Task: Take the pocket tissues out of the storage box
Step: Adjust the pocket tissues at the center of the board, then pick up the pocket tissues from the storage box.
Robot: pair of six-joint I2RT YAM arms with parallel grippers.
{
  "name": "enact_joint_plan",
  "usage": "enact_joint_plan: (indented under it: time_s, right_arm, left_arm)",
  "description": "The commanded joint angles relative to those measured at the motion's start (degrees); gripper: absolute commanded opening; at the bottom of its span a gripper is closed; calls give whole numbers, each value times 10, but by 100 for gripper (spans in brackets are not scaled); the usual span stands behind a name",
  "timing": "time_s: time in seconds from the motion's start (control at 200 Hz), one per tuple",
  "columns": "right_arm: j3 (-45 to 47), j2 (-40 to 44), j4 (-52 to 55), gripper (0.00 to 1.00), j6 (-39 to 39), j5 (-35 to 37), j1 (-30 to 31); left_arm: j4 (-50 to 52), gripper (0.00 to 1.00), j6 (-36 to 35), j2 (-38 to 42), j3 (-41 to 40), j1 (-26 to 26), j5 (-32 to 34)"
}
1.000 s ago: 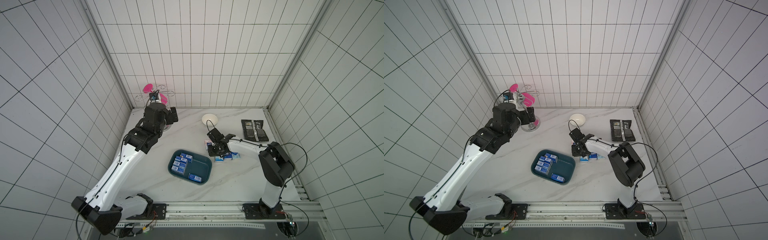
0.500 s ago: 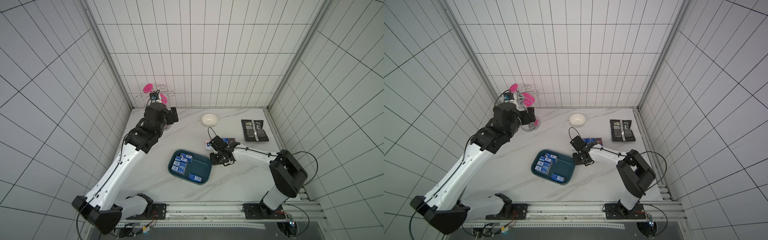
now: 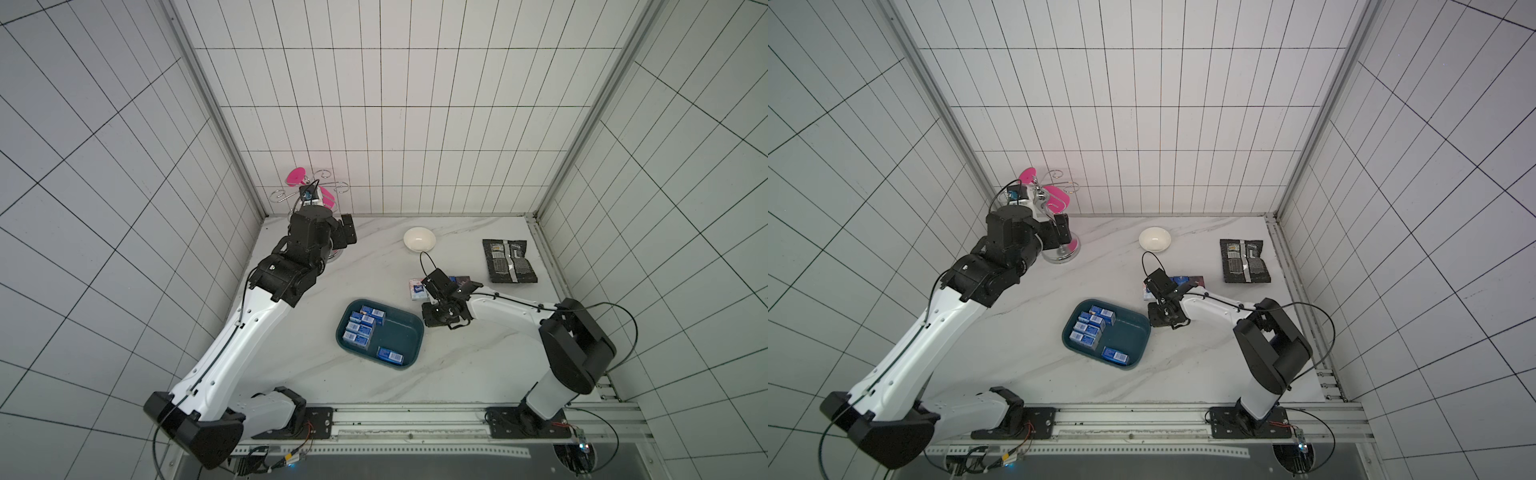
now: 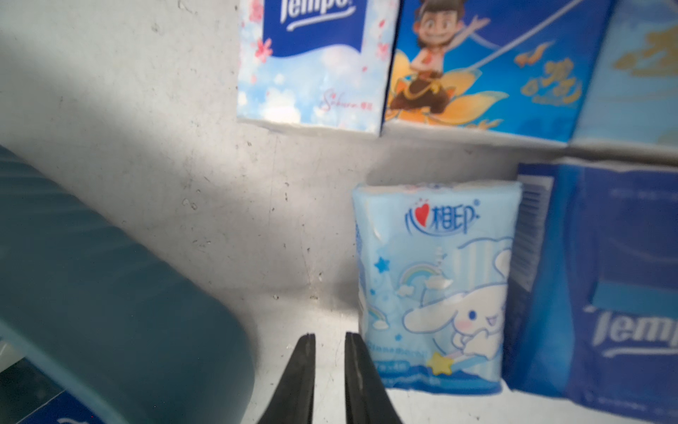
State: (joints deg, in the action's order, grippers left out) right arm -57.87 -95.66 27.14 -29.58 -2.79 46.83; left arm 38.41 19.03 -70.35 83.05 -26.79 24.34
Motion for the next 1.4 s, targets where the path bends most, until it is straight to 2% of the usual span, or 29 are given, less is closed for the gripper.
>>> enact_joint_plan:
  time_s: [0.0, 0.5, 0.82, 1.01, 1.15, 1.289, 1.394]
  right_arm:
    - [-29, -20, 4, 19, 8, 3, -4]
    - [-86, -92, -14, 19, 0, 12, -25]
    - [-97, -86, -12, 19, 5, 0, -25]
    - [-107, -63, 5, 20, 13, -10, -5]
    - [-102, -7, 18, 25, 23, -5, 13]
    - [-110, 43, 59, 37, 67, 5, 41]
    - [-104, 65, 65, 40, 99, -7, 67]
  left_arm:
    - [-5, 98, -4, 3, 3, 2, -2]
    - [-4, 98, -7, 10, 1, 2, -2]
    - [-5, 98, -3, 9, -3, 2, -2]
    - [-4, 98, -2, 10, 0, 2, -3]
    - [-2, 98, -3, 3, 1, 2, -3]
    - [-2, 98, 0, -4, 3, 2, -4]
    - [-1, 98, -1, -7, 6, 2, 0]
